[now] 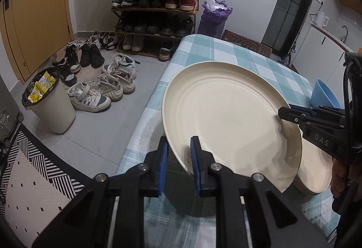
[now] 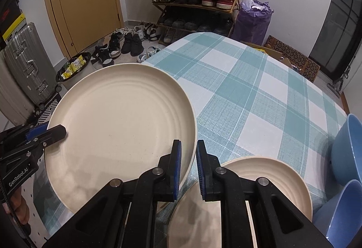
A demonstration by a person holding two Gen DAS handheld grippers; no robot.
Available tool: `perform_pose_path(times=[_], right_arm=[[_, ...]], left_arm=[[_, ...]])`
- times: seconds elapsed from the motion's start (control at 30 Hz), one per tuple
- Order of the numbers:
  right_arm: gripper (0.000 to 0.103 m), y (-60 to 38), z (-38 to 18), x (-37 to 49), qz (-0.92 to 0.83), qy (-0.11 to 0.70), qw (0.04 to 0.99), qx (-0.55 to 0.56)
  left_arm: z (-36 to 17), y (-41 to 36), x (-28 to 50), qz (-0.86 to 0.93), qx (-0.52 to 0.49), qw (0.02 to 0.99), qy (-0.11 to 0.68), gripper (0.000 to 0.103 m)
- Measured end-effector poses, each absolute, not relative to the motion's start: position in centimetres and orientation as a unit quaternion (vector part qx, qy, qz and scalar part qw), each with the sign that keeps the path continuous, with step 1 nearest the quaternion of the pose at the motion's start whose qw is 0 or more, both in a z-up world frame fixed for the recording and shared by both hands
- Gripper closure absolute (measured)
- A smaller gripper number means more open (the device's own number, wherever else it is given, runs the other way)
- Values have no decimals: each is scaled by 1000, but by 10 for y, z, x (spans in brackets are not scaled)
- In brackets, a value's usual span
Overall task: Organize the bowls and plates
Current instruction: 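Lift the large cream plate with both grippers toward the stacked cream plates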
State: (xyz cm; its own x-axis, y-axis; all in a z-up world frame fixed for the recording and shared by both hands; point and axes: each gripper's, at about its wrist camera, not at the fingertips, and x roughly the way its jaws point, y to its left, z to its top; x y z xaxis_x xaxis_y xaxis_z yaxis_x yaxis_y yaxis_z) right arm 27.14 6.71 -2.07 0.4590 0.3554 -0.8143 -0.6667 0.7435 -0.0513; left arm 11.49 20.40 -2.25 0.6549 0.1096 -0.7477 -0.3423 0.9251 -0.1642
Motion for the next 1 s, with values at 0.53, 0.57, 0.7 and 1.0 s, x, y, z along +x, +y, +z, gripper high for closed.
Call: perform_pose_path(times=[0.53, 0.57, 0.7, 1.0], right_arm=[[89, 26, 10, 258, 280, 406, 855, -161], [89, 22, 12, 257, 278, 405, 856, -160], [89, 9, 18, 253, 270, 402, 861, -154], [89, -25, 28, 247, 244, 400, 872, -144]], left_arm=[[7, 175, 117, 100, -121, 914, 375, 85], [9, 173, 118, 98, -119, 915, 374, 85], [15, 163, 121, 87, -111, 918, 372, 85], [24, 138, 129, 60, -98, 923, 368, 85]])
